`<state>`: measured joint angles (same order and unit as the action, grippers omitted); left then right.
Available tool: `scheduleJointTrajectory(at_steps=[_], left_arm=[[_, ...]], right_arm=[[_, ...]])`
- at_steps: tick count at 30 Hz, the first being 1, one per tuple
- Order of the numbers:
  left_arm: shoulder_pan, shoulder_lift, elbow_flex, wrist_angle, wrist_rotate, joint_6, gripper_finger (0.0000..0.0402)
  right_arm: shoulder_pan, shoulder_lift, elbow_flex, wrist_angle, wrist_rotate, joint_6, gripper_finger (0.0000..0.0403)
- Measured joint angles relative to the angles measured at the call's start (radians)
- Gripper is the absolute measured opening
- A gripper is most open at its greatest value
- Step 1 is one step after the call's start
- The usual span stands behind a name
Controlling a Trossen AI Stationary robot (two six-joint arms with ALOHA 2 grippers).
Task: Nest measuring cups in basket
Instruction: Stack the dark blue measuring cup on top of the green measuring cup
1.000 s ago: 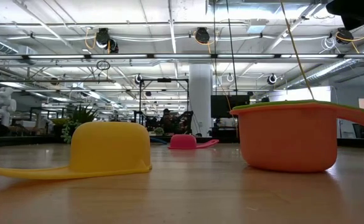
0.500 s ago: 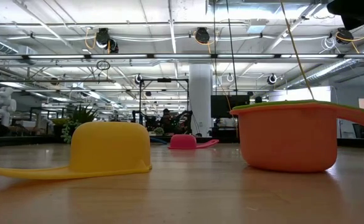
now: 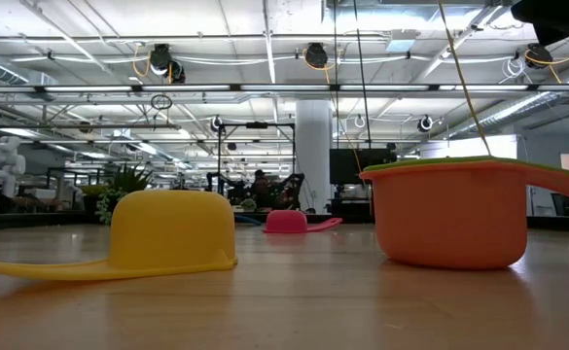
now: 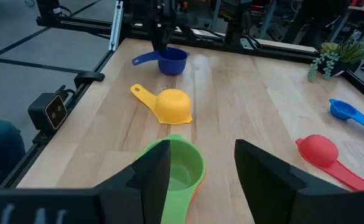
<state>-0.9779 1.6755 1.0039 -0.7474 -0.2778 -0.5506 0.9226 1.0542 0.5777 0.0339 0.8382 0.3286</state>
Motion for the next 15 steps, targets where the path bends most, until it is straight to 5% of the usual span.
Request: scheduleJointTrajectory(at_steps=[15], left_arm=[[0.192, -0.043, 0.000, -0.046, -0.035, -0.293, 0.0013]], right_arm=[[-0.019, 0.097, 0.001, 0.167, 0.021, -0.213, 0.0173]])
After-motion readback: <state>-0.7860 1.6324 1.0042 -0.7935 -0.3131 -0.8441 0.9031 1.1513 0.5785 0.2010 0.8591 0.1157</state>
